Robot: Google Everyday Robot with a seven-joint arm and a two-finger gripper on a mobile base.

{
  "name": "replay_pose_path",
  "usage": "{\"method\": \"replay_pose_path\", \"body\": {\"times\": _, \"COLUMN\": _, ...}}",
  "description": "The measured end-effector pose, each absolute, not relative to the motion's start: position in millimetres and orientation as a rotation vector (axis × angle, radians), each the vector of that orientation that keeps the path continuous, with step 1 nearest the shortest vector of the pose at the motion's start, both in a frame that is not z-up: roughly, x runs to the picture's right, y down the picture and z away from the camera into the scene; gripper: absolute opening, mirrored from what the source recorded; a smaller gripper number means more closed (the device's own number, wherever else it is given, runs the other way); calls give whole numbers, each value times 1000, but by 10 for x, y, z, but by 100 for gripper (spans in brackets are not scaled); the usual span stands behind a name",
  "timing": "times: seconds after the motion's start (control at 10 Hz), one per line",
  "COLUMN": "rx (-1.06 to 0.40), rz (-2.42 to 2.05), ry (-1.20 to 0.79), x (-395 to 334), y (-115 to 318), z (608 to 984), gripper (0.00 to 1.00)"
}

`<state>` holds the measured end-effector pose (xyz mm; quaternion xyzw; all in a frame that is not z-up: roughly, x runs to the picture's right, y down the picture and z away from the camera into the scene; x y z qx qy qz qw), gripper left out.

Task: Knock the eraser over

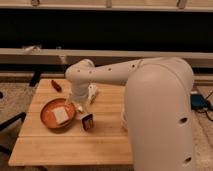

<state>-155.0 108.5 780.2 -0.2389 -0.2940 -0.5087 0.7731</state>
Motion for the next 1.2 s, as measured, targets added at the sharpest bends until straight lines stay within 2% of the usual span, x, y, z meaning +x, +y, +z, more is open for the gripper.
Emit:
{"method": "replay_pose_path", "body": {"times": 0.6, "rx": -598, "rz": -1099, "ry": -696, "x": -1296, "y": 1456, "z": 7494, "gripper": 80}}
{"method": "replay_pose_path", "body": {"times": 1.2, "rx": -646, "rz": -1090, "ry": -718, "x": -1059, "y": 1442, "z": 7366, "gripper": 80}}
